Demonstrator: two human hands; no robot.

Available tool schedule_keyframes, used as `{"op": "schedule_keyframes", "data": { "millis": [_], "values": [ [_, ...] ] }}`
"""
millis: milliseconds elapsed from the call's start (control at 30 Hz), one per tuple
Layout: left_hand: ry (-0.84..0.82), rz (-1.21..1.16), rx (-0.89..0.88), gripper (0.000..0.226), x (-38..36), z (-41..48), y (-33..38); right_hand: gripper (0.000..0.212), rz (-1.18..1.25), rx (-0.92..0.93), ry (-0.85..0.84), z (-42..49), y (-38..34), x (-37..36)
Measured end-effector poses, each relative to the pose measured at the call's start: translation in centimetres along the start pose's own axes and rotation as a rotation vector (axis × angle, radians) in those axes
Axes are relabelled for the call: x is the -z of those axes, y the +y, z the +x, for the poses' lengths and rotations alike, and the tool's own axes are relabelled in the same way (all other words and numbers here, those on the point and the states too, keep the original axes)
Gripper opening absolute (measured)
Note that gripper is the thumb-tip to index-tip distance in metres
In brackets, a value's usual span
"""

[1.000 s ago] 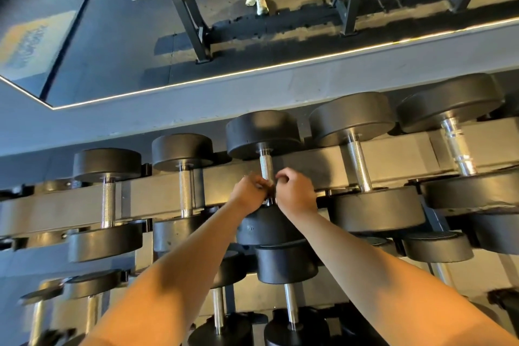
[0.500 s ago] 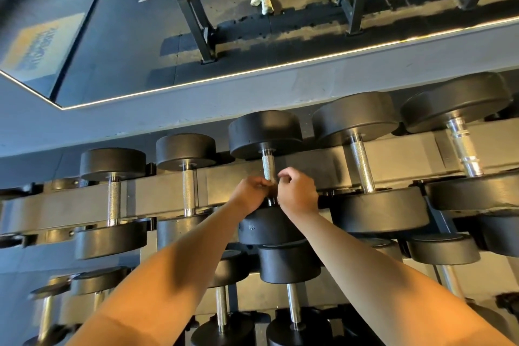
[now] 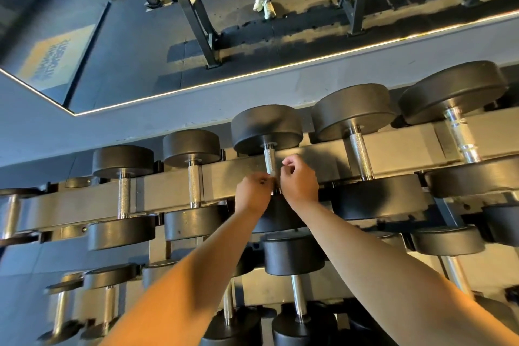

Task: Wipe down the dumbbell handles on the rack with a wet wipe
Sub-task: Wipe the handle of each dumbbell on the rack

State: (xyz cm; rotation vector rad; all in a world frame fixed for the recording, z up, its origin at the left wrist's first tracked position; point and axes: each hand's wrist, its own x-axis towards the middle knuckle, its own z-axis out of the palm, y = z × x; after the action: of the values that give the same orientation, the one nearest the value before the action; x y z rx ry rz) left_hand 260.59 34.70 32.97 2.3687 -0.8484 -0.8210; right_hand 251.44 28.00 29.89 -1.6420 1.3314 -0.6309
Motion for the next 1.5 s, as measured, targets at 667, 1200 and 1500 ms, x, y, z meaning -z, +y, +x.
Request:
{"op": "schedule_keyframes", "data": {
  "millis": [667, 1200, 1500],
  "values": [
    [0.004, -0.101, 0.016, 0.047, -0.4, -0.1, 0.1, 0.024, 0.493, -0.459, -0.070, 6.2, -3.0, -3.1],
    [0.037, -0.077, -0.027, 0.043, -0.4, 0.2, 0.0, 0.031, 0.137, -0.364, -0.100, 7.4, -1.9, -2.6],
    [0.039, -0.062, 0.019, 0.032, -0.7, 0.3, 0.0, 0.043, -0.052, -0.390, -0.473, 5.7, -0.8, -2.2]
  ]
}}
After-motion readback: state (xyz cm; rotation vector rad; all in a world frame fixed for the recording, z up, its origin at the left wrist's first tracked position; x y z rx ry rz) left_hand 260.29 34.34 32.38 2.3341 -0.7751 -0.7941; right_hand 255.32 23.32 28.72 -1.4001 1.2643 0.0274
